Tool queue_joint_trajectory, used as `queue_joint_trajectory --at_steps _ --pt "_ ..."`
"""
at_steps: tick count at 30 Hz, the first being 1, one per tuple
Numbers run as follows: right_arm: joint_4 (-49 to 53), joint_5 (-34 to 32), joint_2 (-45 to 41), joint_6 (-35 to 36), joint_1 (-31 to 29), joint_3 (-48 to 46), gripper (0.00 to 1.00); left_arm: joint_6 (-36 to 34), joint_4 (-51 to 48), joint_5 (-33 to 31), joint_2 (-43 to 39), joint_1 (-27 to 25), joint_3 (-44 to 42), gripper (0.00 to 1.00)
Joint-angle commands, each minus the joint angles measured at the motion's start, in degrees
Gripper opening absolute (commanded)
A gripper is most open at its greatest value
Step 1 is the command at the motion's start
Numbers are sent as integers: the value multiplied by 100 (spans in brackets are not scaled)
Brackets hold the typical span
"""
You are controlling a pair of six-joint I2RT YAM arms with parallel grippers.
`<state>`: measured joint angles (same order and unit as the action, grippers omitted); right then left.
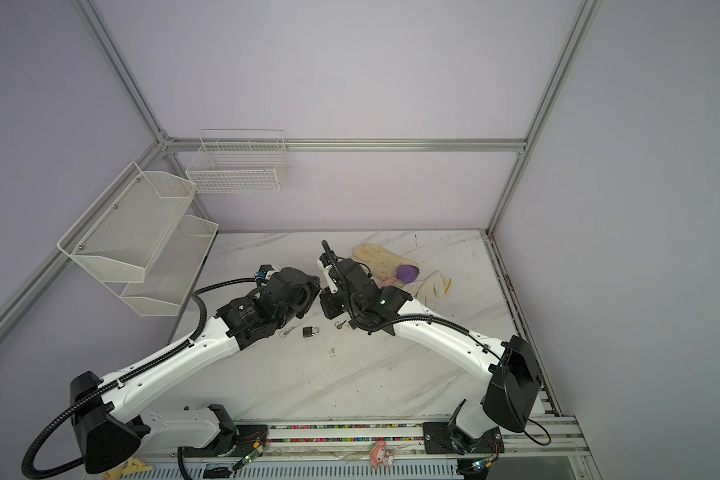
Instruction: Unlock with the key
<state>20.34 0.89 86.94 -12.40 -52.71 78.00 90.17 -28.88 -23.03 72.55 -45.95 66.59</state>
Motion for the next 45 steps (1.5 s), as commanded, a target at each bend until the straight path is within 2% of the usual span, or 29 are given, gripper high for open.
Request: queue_joint_trajectory --at_steps 1,4,8,21,28,36,45 --pt "-905 206 137 -492 93 664 0 -244 -335 1227 -196 -423 21 0" --pt "-684 360 200 -664 103 873 0 -409 -585 1023 -191 -423 102 0" --pt "-144 202 316 -647 105 1266 0 -299 -688 813 -315 -391 -73 0" --pt "448 368 361 -703 105 1769 0 88 -31 1086 -642 46 -734 0" --pt "931 454 540 -533 96 1956 0 536 525 1373 -991 505 -1206 0" --pt "530 575 564 -495 32 1608 0 1084 1258 1784 -1270 776 -1694 0" --pt "-570 385 360 -683 -162 696 0 1501 1841 2143 -1087 779 -1623 0"
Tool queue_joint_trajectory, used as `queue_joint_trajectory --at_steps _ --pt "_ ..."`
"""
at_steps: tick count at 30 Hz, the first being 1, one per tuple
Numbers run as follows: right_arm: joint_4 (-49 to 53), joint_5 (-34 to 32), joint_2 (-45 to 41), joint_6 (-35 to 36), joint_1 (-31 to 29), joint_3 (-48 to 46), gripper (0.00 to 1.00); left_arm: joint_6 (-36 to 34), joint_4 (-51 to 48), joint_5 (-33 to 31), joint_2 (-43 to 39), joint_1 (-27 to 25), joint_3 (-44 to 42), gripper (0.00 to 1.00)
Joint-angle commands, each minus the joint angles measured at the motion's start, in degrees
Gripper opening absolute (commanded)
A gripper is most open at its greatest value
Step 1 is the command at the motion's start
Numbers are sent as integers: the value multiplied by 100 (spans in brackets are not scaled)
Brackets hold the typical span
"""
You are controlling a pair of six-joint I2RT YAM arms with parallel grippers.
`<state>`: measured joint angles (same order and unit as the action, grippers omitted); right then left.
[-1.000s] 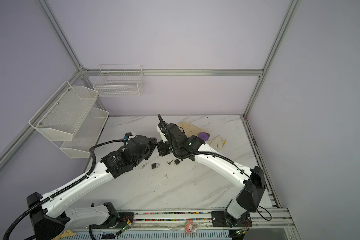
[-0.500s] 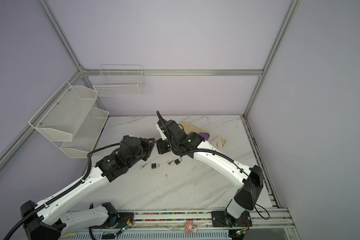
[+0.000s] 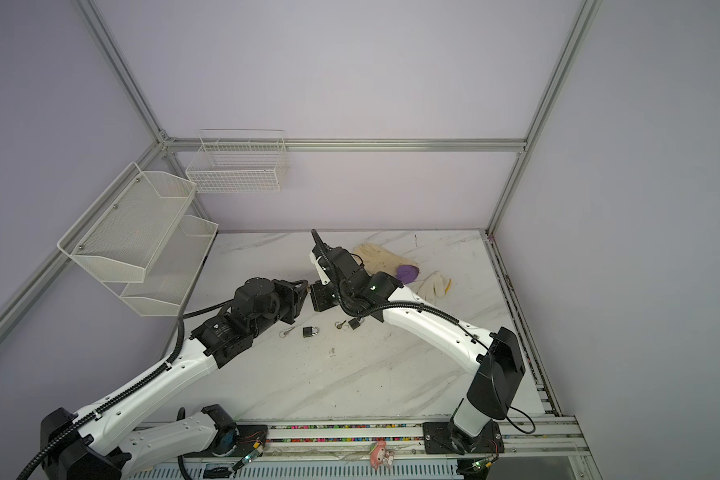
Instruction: Unlock with the key
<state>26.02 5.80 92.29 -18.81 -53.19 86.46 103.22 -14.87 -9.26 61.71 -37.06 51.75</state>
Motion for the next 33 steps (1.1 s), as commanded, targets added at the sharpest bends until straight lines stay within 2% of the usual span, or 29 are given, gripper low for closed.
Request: queue_joint_trajectory --at_steps 1,3,7,11,14,17,20,26,28,33 --pt "-1215 -151 -192 -43 -117 -199 0 104 451 760 20 -109 -66 0" --pt "-1473 -114 -202 -79 -118 -250 0 -167 119 741 104 -108 219 0" --pt "-2039 568 -73 -348 -55 -341 0 -534 39 839 335 -255 639 0" --pt "-2172 1307 122 -618 153 4 0 -987 18 1249 705 -439 1185 0" --pt "-2378 1846 106 -849 276 144 0 -1131 -99 1387 828 -469 1233 0" --pt "-2583 2356 -22 -1488 524 69 0 -1142 -117 1348 737 -469 984 0" --pt "-3226 2622 -316 -2698 853 -493 0 -1150 -188 1099 526 -469 777 0" --pt "-4389 2788 -627 -4093 933 -1167 0 -1127 -196 855 431 -469 667 0" --pt "-4286 2631 -715 -4082 933 -1208 0 -1130 -200 840 464 -469 681 0" --pt "-3550 2230 -849 -3421 933 -1125 0 -1449 -376 554 481 -426 934 0"
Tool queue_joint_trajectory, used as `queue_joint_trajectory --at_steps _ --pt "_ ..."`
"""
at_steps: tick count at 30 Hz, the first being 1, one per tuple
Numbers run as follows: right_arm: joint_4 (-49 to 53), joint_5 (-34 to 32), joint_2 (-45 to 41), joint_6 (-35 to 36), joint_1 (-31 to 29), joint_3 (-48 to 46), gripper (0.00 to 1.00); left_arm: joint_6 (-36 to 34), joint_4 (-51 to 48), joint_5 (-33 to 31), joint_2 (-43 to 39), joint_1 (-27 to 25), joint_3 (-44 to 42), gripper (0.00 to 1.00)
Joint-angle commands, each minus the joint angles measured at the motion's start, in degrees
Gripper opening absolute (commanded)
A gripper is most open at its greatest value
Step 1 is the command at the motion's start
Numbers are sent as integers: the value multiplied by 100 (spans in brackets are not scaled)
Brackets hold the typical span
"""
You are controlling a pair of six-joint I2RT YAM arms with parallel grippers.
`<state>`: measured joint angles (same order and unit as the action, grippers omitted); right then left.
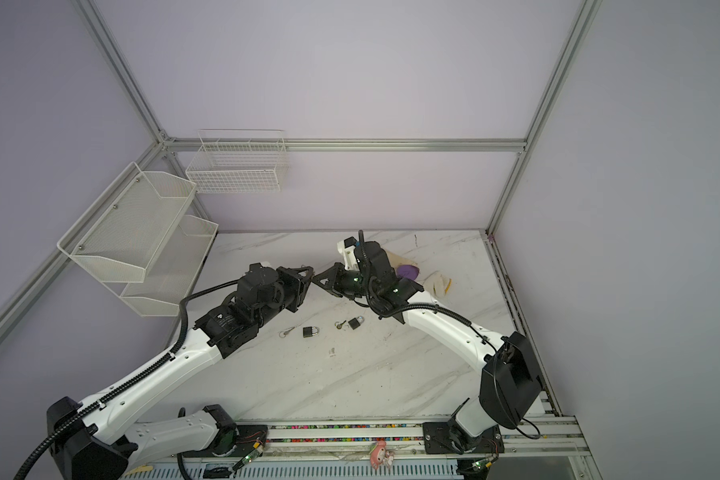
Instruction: Unlock with the key
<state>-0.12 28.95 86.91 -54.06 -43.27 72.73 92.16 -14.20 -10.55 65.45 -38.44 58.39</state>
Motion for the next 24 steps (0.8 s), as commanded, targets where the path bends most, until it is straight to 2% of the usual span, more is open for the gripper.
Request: queue_joint_trajectory --at_steps 1,3,7,9,12,14,20,24 --pt "-735 -231 -337 282 -57 292 0 -495 -611 635 151 -276 424 0" --pt "-345 -450 -405 692 -59 351 2 -771 -825 552 216 -266 676 0" --pt "141 -796 -553 1208 -64 321 24 -1078 -1068 308 190 -234 866 0" --pt "417 -924 -618 1507 -59 322 32 -1283 -1069 199 117 -169 856 0" --pt "816 -1113 -785 1875 4 291 46 -1851 -1307 73 -24 35 850 0" --pt "1015 -1284 -1031 2102 28 218 55 -2484 -1354 14 -117 88 855 0" --pt "1764 -1557 -1357 2670 147 241 58 -4620 -1424 -169 -396 97 760 0" --pt "2169 -1715 -1574 3079 152 372 63 -6032 -609 62 -806 104 67 0"
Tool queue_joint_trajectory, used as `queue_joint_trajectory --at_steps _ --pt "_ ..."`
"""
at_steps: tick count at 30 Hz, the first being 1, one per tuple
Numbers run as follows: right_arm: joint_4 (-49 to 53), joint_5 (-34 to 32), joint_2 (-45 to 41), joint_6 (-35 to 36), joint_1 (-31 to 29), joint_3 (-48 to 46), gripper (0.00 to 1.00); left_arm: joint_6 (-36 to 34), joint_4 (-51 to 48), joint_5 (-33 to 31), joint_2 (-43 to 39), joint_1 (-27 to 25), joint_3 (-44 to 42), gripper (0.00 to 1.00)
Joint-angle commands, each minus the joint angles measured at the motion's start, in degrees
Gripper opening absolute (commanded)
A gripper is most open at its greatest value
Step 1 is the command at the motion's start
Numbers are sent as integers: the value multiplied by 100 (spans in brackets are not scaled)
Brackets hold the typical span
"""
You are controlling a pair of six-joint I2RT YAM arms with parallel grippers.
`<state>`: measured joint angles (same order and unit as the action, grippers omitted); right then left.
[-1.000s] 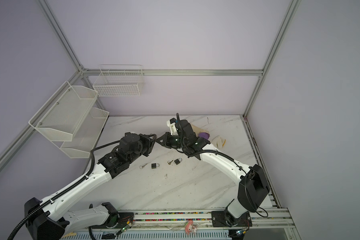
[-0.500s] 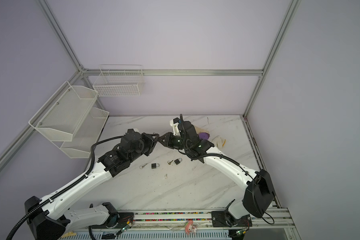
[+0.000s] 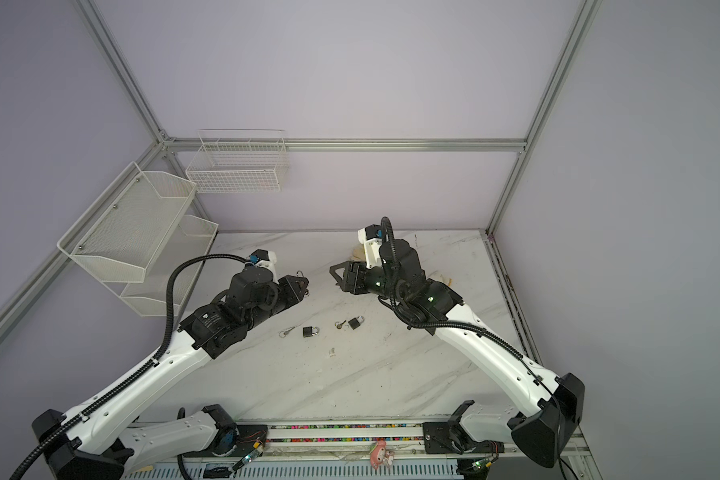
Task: Unlock with the key
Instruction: 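Open the right gripper off the key and pull it away from the padlock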
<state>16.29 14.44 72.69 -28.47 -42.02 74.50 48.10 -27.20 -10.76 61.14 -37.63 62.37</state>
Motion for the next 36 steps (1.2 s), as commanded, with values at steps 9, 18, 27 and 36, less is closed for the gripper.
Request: queue_joint_trajectory --at_steps 9,18,27,36 --pt "1907 -858 152 1308 21 1176 66 -4003 3486 1111 -1111 10 -2329 0" --pt "3051 -1443 1481 1524 -889 2580 68 -4807 4916 1259 -1050 -74 -3081 0" --pt "3538 -2051 2224 1594 -982 3450 69 -4914 5057 1158 -889 -148 -3148 0" --pt "4372 -2505 2791 1633 -983 4282 68 -5033 5076 1111 -892 -181 -3187 0"
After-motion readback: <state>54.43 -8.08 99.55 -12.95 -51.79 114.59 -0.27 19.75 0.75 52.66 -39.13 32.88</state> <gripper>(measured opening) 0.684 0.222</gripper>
